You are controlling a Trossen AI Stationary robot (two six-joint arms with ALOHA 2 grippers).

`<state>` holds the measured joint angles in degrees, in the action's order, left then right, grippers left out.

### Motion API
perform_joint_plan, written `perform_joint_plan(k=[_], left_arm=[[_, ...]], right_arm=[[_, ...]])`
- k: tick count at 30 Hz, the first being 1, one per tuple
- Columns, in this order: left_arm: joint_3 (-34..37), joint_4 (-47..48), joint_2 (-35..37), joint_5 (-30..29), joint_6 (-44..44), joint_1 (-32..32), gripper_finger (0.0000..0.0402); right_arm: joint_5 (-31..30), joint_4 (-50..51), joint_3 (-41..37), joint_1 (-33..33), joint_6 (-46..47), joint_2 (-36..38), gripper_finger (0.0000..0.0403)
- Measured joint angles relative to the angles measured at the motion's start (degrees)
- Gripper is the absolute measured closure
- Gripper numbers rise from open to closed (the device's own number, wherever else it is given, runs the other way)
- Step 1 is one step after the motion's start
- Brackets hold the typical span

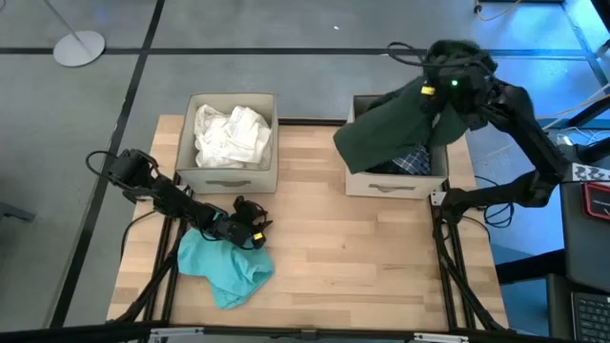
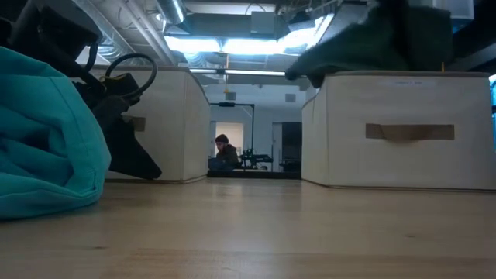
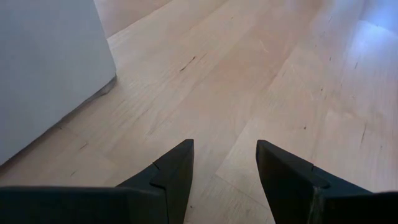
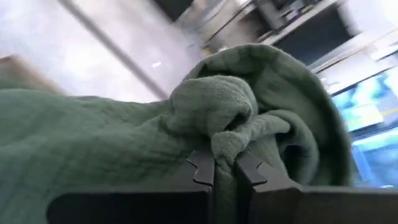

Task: Sort clothes
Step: Put the green jacket into the right brown bin

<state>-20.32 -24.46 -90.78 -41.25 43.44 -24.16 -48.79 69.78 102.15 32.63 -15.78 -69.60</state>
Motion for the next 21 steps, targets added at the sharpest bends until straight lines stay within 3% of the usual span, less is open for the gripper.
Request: perform_joint_plan(k=[13, 21], left_arm=[[0.0, 0.1, 0.0, 0.0, 0.0, 0.0, 0.0236], [0.0, 0.0, 0.0, 0.0, 0.0, -0.1, 0.0236]], right_arm=[[27.8, -13.8, -33.8, 8.0, 7.6, 4.4, 0.0388], [48.2, -30.8, -55.7, 14.4, 12.8, 3.9, 0.0388]])
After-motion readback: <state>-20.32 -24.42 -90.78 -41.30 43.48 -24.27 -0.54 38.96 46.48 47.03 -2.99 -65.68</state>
